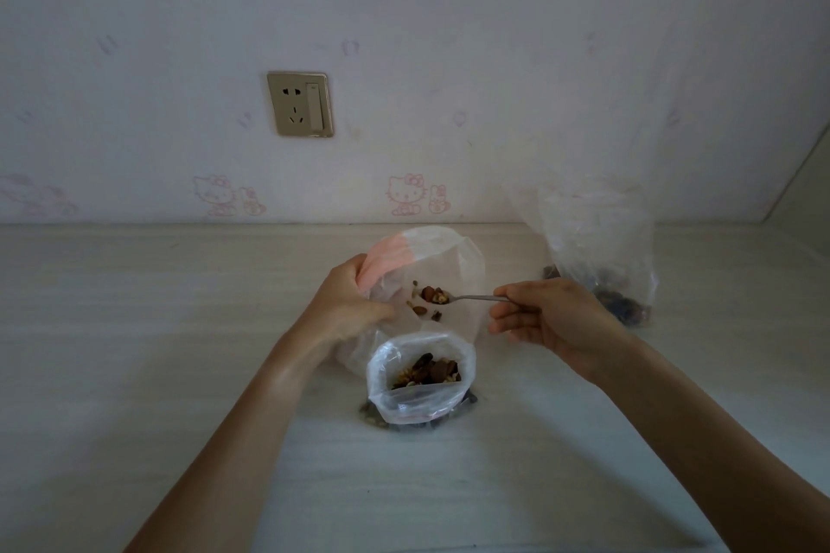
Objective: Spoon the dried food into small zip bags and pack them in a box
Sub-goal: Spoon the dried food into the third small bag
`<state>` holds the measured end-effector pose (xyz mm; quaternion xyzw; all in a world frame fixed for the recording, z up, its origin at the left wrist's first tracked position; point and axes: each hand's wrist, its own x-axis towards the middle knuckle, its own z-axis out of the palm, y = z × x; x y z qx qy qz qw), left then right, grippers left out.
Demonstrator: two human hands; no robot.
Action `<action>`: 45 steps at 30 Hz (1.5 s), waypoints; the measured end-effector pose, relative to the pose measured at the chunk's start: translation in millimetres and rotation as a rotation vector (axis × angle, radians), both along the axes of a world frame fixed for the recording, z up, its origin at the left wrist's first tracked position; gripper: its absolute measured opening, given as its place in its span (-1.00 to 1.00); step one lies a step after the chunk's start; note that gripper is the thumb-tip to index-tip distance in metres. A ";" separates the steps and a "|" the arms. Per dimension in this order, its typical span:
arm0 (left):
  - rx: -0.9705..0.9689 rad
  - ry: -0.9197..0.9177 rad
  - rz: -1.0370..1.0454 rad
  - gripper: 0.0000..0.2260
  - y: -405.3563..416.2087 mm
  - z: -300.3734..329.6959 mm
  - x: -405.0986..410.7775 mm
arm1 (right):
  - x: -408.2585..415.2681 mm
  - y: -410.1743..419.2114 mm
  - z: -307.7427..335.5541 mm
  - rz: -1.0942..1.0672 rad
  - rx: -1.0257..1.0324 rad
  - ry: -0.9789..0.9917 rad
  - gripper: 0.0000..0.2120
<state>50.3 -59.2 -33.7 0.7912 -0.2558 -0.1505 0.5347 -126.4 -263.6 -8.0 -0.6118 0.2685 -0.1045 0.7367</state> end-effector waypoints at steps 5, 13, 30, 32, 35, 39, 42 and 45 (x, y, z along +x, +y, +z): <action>0.019 -0.088 0.043 -0.52 13.1 13.2 -1.1 | -7.4 -0.9 16.1 0.030 -0.042 -0.093 -0.82; 0.017 -0.517 0.220 -0.85 55.4 16.2 -48.1 | -37.6 13.0 29.1 0.120 -0.022 -0.165 -0.82; 0.173 -0.186 0.043 -0.84 67.8 17.9 -93.8 | -77.8 44.5 13.0 0.333 -1.401 -0.487 -0.79; 0.165 -0.179 0.045 -0.85 69.0 17.6 -93.7 | -78.1 42.1 9.2 0.336 -1.509 -0.519 -0.75; 0.165 -0.202 0.038 -0.84 70.9 17.3 -93.3 | -75.0 37.5 4.3 0.289 -1.353 -0.536 -0.76; 0.103 -0.182 0.042 -0.76 72.5 19.3 -83.0 | -62.1 32.6 -0.5 0.201 -0.851 -0.440 -0.79; 0.037 -0.321 0.213 -0.78 65.5 20.7 -66.2 | -47.2 28.2 -0.8 0.143 -0.531 -0.400 -0.80; 0.053 -0.533 0.388 -0.70 51.7 21.0 -51.9 | -28.8 22.5 -2.3 0.055 -0.392 -0.313 -0.79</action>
